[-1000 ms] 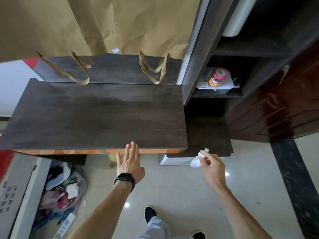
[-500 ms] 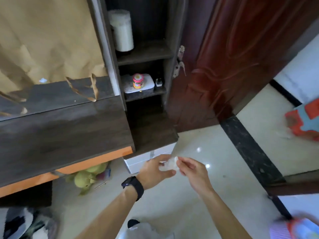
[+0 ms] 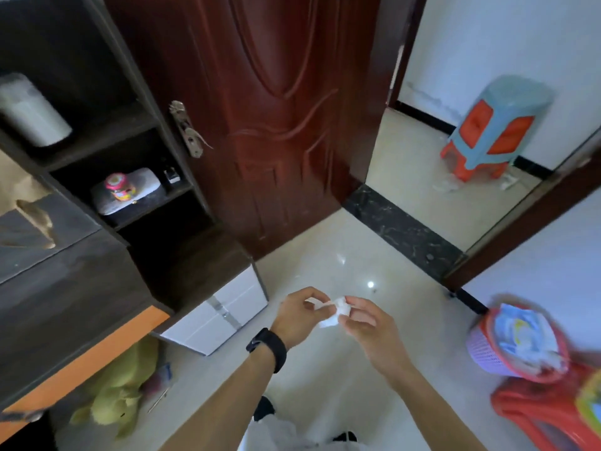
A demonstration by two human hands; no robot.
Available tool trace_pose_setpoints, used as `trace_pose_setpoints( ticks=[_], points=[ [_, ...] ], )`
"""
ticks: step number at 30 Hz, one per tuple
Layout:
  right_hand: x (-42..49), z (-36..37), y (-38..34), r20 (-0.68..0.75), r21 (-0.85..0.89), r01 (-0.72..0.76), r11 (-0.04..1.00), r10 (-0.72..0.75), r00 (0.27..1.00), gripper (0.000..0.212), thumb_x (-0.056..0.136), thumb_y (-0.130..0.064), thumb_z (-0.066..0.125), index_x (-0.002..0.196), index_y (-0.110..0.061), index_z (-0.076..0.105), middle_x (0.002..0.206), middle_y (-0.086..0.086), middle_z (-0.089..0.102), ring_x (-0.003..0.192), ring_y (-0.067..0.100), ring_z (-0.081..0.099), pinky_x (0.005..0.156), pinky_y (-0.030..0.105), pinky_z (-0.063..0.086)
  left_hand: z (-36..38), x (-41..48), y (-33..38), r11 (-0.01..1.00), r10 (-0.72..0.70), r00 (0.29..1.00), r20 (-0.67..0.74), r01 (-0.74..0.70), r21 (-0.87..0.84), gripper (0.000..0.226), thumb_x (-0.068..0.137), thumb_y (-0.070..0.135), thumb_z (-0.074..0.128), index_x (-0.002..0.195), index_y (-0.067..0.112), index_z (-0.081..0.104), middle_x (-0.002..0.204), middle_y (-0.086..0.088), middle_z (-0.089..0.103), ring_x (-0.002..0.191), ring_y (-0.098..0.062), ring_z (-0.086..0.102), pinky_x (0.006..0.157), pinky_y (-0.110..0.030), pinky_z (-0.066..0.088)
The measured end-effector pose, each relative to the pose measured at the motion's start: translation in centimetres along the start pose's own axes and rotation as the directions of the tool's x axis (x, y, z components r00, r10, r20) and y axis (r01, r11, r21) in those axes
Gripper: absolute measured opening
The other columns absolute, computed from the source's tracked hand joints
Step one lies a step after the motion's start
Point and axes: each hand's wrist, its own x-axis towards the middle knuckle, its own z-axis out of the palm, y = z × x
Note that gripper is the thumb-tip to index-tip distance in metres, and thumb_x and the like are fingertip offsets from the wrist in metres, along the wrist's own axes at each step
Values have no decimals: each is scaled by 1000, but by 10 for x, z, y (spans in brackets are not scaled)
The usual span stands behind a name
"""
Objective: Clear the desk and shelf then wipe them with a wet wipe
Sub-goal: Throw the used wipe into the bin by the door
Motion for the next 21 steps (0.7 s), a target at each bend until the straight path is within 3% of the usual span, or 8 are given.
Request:
trace_pose_setpoints(
  ticks=[3, 6, 12, 15, 18, 21],
  points=[
    [-3, -31, 15, -166, -4, 56, 998, -56, 985, 22, 87, -18, 74, 100, -35, 71, 90, -14, 76, 88, 4, 71, 83, 27, 54, 38, 10, 18, 998, -51, 995, 81, 54, -25, 21, 76, 45, 80, 87, 30, 70, 77, 2, 69, 62, -14, 62, 58, -19, 43],
    [-3, -61, 24, -344, -47, 83, 995, -94, 934, 25, 87, -13, 72, 89, -38, 69, 86, -17, 73, 83, 0, 68, 76, 15, 51, 74, 20, 39, 995, -99, 982, 163, 102, -12, 26, 81, 38, 77, 96, 18, 71, 80, 1, 71, 57, -11, 64, 51, -14, 40],
    [3, -131, 40, -530, -100, 26, 995, -75, 845, 36, 83, -7, 74, 77, -42, 71, 86, -13, 68, 78, 2, 66, 70, 8, 45, 150, 52, 93, 993, -111, 904, 413, 118, 10, 28, 85, 43, 71, 99, 19, 74, 90, 4, 74, 85, -16, 69, 75, -28, 51],
    [9, -173, 50, -597, -39, -13, 999, -13, 802, 32, 82, -12, 76, 81, -43, 72, 85, -13, 73, 77, 1, 68, 71, 12, 48, 192, 75, 119, 995, -76, 840, 537, 27, 99, 29, 80, 38, 78, 104, 22, 72, 98, 2, 74, 86, -15, 67, 78, -27, 48],
    [20, -210, 56, -633, 167, -23, 986, 125, 764, 24, 83, -11, 75, 93, -32, 77, 87, -7, 77, 81, 8, 72, 77, 25, 54, 234, 104, 143, 992, -32, 789, 613, -50, 117, 19, 86, 24, 74, 104, 18, 72, 96, -1, 73, 80, -13, 63, 66, -15, 48],
    [32, -245, 50, -676, 326, 29, 945, 211, 706, 23, 86, -17, 76, 107, -25, 74, 98, -3, 77, 87, 16, 73, 83, 37, 59, 274, 130, 173, 986, -9, 751, 661, -103, 130, 30, 89, 26, 70, 116, 15, 68, 103, 1, 72, 90, -14, 66, 67, -16, 48]
  ],
)
